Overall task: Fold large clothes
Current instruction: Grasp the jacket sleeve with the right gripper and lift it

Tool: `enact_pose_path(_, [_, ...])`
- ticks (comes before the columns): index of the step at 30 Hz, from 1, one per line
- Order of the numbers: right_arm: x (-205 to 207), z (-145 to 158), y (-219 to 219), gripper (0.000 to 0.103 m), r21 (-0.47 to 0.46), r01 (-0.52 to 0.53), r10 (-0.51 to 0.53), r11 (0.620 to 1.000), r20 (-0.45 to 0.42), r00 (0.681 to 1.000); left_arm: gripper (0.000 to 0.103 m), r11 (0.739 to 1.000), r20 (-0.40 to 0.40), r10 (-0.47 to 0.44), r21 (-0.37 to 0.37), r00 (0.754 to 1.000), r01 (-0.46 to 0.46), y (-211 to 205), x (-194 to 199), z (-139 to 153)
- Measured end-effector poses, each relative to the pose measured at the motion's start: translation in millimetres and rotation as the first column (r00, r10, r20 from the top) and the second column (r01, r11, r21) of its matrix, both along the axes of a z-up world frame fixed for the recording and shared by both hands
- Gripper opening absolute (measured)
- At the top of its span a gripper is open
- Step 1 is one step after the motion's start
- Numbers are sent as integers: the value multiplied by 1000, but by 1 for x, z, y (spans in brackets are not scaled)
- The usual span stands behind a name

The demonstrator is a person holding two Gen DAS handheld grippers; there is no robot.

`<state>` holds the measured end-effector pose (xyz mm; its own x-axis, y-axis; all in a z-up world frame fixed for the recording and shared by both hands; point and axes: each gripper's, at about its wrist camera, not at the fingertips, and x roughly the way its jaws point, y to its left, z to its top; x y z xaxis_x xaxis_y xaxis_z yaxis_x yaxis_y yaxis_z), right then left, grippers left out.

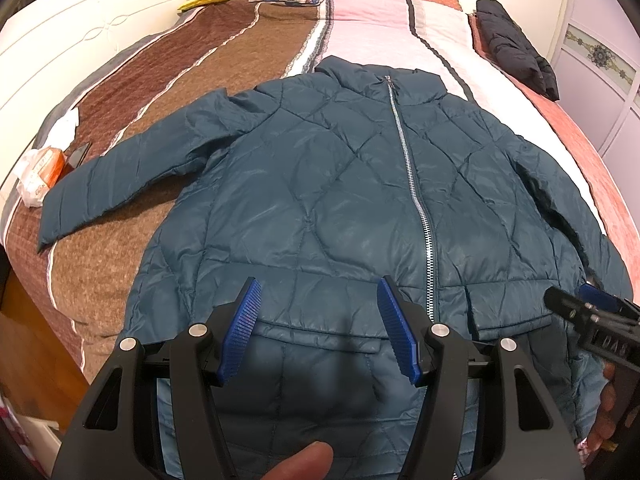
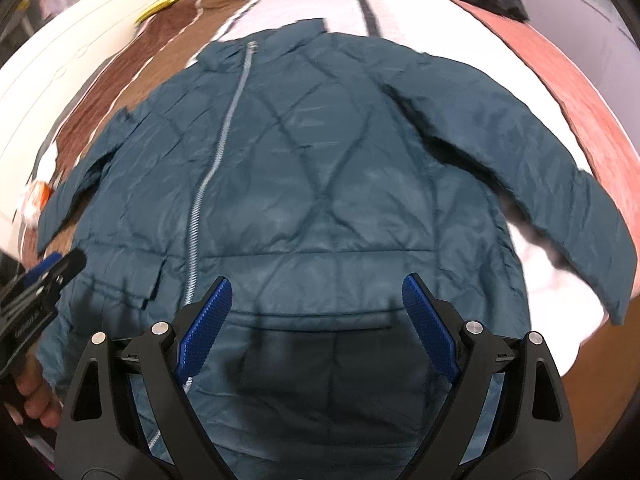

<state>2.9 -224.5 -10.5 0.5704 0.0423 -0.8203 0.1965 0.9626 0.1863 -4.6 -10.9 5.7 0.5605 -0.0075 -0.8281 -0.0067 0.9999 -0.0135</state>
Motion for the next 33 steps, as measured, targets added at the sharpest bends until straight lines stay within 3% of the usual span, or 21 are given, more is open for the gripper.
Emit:
enact_pose_path(7, [-15,0,-50,86,4,126,-126,992,22,992,60,1000,-9,-27,11,1000,27,-5,1,-1])
enact_pose_path(14, [-38,-6,-118,84,109,305,-310,946,30,950,60,992,-26,-114,48,993,115,-26,5,-2])
enact_pose_path(22, [-67,-15,-195,84,220,505,-520,835,11,854,60,978,-53,-206,30,977,208,-52,21,3])
enact_pose_path(26, [-78,-28,-222,84,355,533,-563,768,-22,826,60,971,-52,-235,42,971,237,-67,27,6])
enact_pose_path(29, [-85,-41,-239,82,483,535,-590,693,-46,806,60,964,-56,-257,49,965,260,-79,29,6])
enact_pose_path(30, [-88,-47,-248,82,531,545,-613,649,-60,788,60,963,-56,-263,51,963,266,-82,29,6])
enact_pose_path(33, [-91,-56,-263,82,601,564,-657,567,-82,749,60,958,-63,-277,55,959,280,-88,28,4])
